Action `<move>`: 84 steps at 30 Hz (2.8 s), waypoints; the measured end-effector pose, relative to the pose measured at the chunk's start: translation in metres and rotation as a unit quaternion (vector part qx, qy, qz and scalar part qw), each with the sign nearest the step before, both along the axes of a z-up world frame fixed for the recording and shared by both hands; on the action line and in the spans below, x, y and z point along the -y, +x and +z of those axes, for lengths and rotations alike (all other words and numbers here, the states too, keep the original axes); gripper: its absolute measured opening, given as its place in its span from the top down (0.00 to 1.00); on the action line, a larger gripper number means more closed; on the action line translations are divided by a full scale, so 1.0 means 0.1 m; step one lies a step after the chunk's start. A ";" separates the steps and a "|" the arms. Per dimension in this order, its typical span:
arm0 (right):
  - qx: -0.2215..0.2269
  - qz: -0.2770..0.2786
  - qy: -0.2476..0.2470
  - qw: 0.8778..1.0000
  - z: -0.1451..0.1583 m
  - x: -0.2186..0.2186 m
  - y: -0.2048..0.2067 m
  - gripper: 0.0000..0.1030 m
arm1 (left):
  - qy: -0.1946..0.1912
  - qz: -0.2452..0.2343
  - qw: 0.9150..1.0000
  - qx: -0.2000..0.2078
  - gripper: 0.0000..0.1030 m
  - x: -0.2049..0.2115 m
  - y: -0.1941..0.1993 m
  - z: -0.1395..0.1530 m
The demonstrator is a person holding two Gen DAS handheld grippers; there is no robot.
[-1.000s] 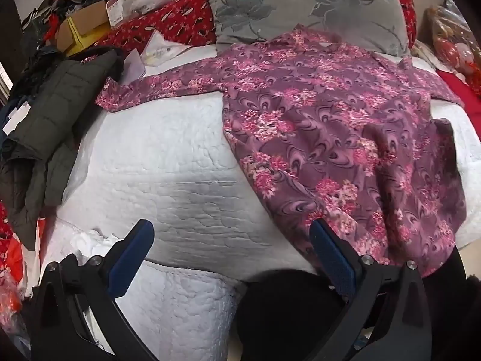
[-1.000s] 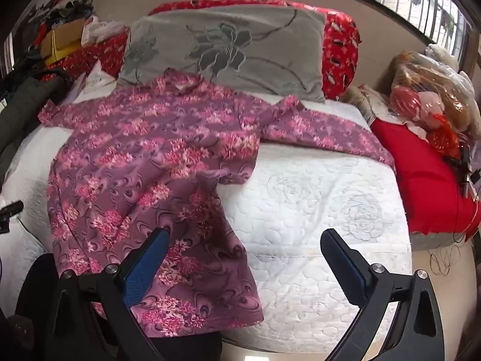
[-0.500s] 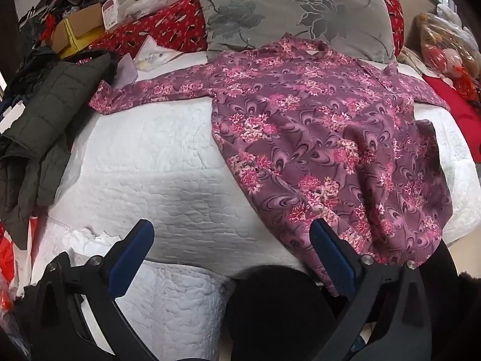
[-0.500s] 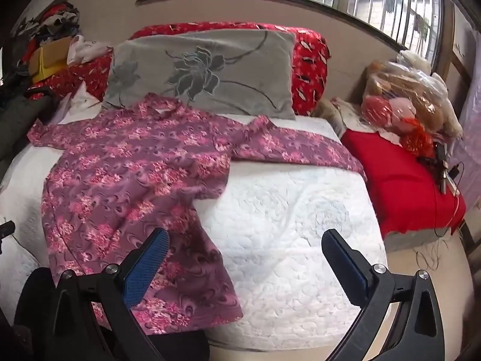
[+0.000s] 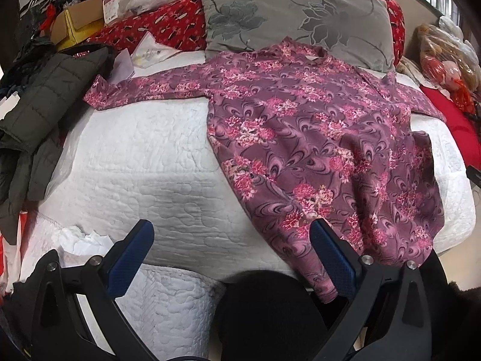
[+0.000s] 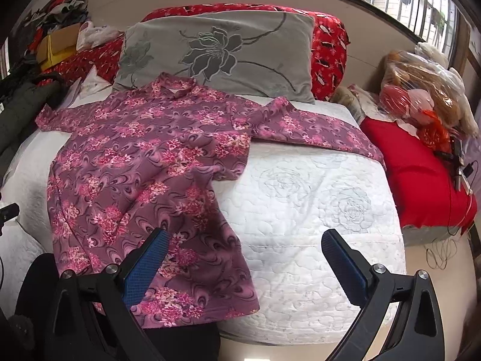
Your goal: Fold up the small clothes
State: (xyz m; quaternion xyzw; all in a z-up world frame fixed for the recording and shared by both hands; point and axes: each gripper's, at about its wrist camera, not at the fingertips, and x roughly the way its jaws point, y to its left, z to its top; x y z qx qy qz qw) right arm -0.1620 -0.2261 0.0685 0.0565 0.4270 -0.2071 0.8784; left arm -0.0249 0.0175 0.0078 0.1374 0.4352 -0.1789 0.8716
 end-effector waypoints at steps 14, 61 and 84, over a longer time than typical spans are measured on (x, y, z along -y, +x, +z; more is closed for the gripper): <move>-0.003 -0.001 0.001 1.000 0.02 -0.01 -0.04 0.01 | 0.002 -0.011 1.000 -0.006 0.00 0.01 -0.03 0.01; -0.149 0.033 0.127 0.980 -1.05 0.14 0.10 0.64 | 0.010 -0.055 0.956 -0.288 0.77 0.71 0.21 -0.90; -0.093 0.017 0.256 0.962 -0.69 0.29 -0.95 0.98 | -0.110 0.065 0.943 -0.308 0.97 -0.83 0.18 -0.51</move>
